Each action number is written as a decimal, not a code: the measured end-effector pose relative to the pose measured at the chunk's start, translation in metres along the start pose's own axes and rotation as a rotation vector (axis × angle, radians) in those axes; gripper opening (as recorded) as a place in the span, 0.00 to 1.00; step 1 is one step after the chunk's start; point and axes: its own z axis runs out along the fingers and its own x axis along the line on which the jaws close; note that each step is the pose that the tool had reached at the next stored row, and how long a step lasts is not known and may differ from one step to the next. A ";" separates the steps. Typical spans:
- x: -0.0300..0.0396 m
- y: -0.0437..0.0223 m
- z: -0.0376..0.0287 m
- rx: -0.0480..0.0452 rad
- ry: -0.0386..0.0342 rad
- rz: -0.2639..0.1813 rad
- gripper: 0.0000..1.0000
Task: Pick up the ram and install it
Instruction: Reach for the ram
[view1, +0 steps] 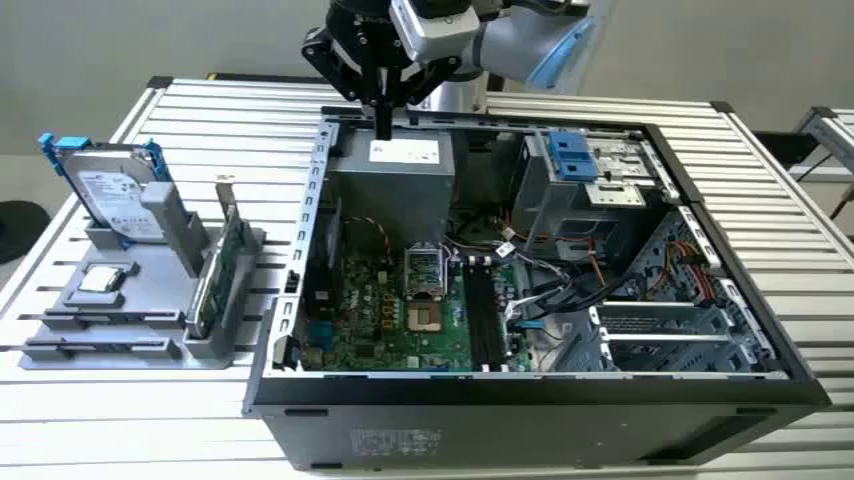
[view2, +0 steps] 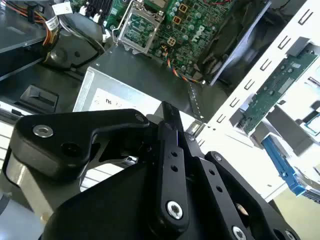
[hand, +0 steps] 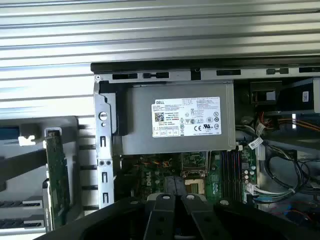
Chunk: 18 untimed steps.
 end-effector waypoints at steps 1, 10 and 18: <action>0.0000 0.0000 0.0000 0.0000 0.0000 0.000 0.00; 0.0000 0.0000 0.0000 0.0000 0.0000 0.000 0.00; 0.0066 -0.0005 -0.0001 0.0000 0.0000 0.000 0.00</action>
